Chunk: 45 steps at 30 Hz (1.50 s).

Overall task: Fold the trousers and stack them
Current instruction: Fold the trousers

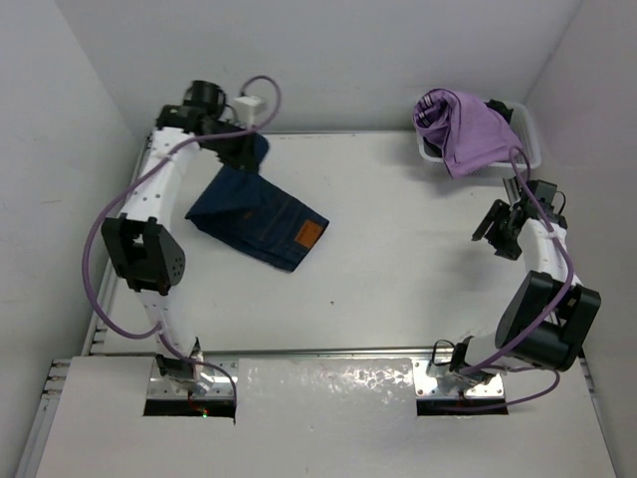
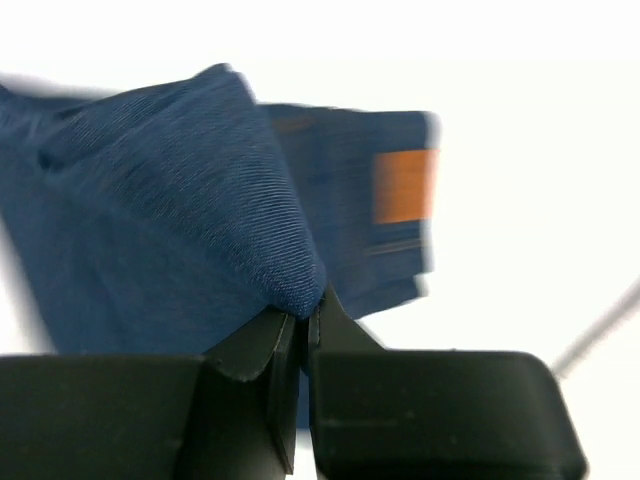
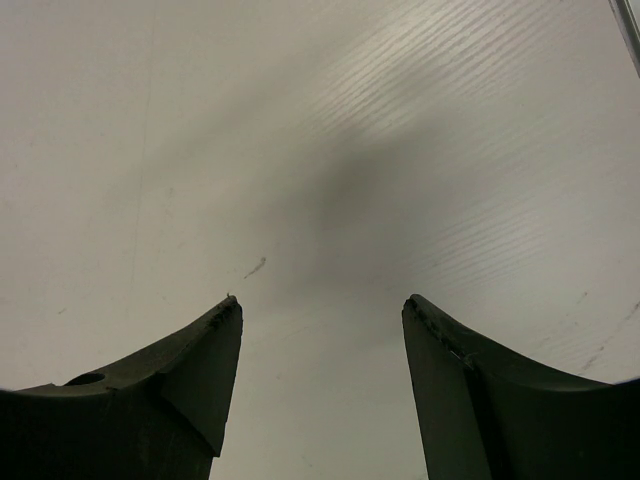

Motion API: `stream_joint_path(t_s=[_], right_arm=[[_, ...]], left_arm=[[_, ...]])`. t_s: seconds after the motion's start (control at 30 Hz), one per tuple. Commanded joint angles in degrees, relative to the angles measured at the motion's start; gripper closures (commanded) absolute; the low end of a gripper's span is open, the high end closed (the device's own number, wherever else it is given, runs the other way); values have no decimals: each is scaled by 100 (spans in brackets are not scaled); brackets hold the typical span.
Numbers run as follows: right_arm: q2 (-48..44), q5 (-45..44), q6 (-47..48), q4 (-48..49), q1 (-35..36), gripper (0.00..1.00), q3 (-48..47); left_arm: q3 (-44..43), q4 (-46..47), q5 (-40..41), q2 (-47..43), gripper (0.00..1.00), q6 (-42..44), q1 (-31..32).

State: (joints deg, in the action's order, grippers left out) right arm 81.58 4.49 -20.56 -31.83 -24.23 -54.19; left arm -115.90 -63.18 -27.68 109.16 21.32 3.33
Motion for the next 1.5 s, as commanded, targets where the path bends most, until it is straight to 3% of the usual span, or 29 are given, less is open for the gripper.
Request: stream_joint_path(t_s=[0.0,0.33,0.77,0.8,0.87,0.97,1.1,1.2,1.23,1.33,1.47], right_arm=[[-265,25,16,99,6,37,-83],[-485,-62,78,116,6,37,14],[-424,403,-177,274,32,35,155],[-406,490,-203,300,50,31,198],[-388,500,-186,362,268,27,225],[-301,588,-168,615,1003,23,243],[85,991,-703,1204,2157,26,102],[410,1221,-1432,2047,3036,30,128],[507,1221,-1634,2232,3221,30,137],[1025,1229,-2451,2944,3898,26,120],[1746,1168,-2980,3385,4654,23,-170]], left_arm=[[145,-2,-783,-361,100,-330,772],[1306,-63,-712,-378,100,126,1363],[1095,-555,-1160,-1,100,961,1908],[1165,-529,-1204,43,92,962,1934],[1131,-512,-1379,183,50,1014,1978],[807,-520,-1871,385,6,1014,1952],[-89,-415,-1724,404,0,716,1601],[-232,23,-1505,334,0,146,750],[-197,277,-1347,351,2,-30,226],[-48,437,-301,623,5,-208,-541],[1082,1218,219,756,1,12,-930]])
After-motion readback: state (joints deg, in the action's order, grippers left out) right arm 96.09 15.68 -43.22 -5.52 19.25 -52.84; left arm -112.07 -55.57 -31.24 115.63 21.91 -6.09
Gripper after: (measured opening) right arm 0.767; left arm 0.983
